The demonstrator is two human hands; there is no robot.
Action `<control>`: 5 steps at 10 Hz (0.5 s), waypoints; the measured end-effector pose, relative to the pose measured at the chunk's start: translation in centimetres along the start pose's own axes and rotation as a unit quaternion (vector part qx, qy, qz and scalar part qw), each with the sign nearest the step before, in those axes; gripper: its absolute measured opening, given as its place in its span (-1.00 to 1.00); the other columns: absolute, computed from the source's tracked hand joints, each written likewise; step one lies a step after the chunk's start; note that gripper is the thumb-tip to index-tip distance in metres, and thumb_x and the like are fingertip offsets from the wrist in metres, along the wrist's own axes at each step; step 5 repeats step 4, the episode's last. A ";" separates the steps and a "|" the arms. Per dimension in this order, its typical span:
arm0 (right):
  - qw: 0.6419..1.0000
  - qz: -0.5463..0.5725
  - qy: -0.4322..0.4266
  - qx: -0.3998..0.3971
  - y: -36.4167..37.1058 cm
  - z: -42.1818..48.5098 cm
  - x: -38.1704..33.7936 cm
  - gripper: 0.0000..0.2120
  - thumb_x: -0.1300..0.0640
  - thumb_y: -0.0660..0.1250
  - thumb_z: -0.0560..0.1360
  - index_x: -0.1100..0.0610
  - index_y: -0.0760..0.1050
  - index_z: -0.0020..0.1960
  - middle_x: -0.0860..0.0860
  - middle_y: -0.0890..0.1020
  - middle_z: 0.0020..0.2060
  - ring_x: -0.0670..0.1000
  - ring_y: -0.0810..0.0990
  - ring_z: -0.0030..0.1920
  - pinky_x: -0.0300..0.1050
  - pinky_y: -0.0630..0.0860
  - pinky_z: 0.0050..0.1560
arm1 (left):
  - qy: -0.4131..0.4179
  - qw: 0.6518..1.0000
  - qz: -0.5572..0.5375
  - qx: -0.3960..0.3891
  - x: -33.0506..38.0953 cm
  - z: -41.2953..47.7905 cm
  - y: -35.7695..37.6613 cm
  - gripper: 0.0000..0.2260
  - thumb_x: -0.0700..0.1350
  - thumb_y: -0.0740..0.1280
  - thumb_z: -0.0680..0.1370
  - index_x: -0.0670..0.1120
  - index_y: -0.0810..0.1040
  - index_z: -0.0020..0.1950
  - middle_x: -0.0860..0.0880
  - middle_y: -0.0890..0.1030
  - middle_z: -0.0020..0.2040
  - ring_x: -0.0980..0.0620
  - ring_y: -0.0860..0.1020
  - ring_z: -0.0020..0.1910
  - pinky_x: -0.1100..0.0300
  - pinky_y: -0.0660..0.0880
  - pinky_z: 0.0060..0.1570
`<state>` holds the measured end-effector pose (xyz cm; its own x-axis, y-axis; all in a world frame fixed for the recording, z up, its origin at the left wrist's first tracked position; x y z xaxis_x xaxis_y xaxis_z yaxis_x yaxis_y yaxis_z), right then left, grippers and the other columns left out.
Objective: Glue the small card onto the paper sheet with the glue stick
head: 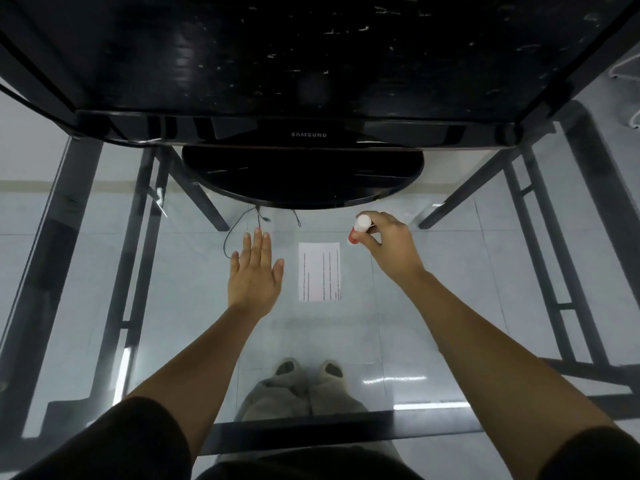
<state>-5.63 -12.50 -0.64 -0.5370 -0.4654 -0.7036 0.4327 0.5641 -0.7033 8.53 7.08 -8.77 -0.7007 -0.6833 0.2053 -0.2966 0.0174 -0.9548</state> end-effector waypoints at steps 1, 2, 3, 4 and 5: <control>1.000 -0.023 0.004 -0.008 0.5 0.2 0.2 -0.77 0.12 0.35 0.49 0.19 0.52 0.10 0.10 0.57 0.04 0.01 0.55 0.00 -0.13 0.49 0.06 | -0.005 1.000 0.005 0.001 -0.2 0.1 0.2 -0.40 0.16 -0.30 0.53 -0.11 -0.17 0.50 -0.09 -0.11 0.54 -0.05 -0.18 0.50 -0.01 -0.16 0.42; 0.999 -0.033 -0.003 -0.012 0.7 0.1 0.2 -0.77 0.10 0.33 0.50 0.20 0.52 0.09 0.10 0.56 0.04 0.01 0.54 0.01 -0.16 0.46 0.05 | -0.005 1.000 0.000 -0.003 0.0 -0.1 0.1 -0.40 0.16 -0.29 0.54 -0.12 -0.18 0.50 -0.10 -0.11 0.54 -0.06 -0.18 0.50 -0.02 -0.14 0.43; 0.999 -0.033 -0.002 -0.015 0.6 0.4 0.0 -0.76 0.08 0.35 0.49 0.18 0.52 0.10 0.09 0.54 0.05 0.03 0.54 0.05 -0.17 0.45 0.06 | -0.005 1.000 0.000 -0.008 0.1 0.0 -0.3 -0.38 0.18 -0.33 0.51 -0.12 -0.22 0.49 -0.09 -0.15 0.54 -0.06 -0.20 0.50 -0.04 -0.14 0.44; 0.999 -0.018 0.024 -0.041 0.5 0.2 0.2 -0.59 0.04 0.39 0.45 0.16 0.44 0.24 0.10 0.49 0.16 0.05 0.50 0.15 -0.14 0.41 0.15 | -0.010 1.000 -0.018 -0.011 0.0 0.0 -0.4 -0.37 0.21 -0.30 0.52 -0.12 -0.25 0.48 -0.09 -0.16 0.54 -0.05 -0.21 0.50 -0.03 -0.17 0.43; 0.999 -0.018 0.024 -0.041 0.5 0.2 0.2 -0.59 0.04 0.39 0.45 0.16 0.44 0.24 0.10 0.49 0.16 0.05 0.50 0.15 -0.14 0.41 0.15 | -0.010 1.000 -0.018 -0.011 0.0 0.0 -0.4 -0.37 0.21 -0.30 0.52 -0.12 -0.25 0.48 -0.09 -0.16 0.54 -0.05 -0.21 0.50 -0.03 -0.17 0.43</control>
Point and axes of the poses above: each hand's wrist, its own z-axis towards the middle knuckle, its own y-axis out of the palm, x = y × z, the point moved 4 cm from there along z, towards the middle knuckle
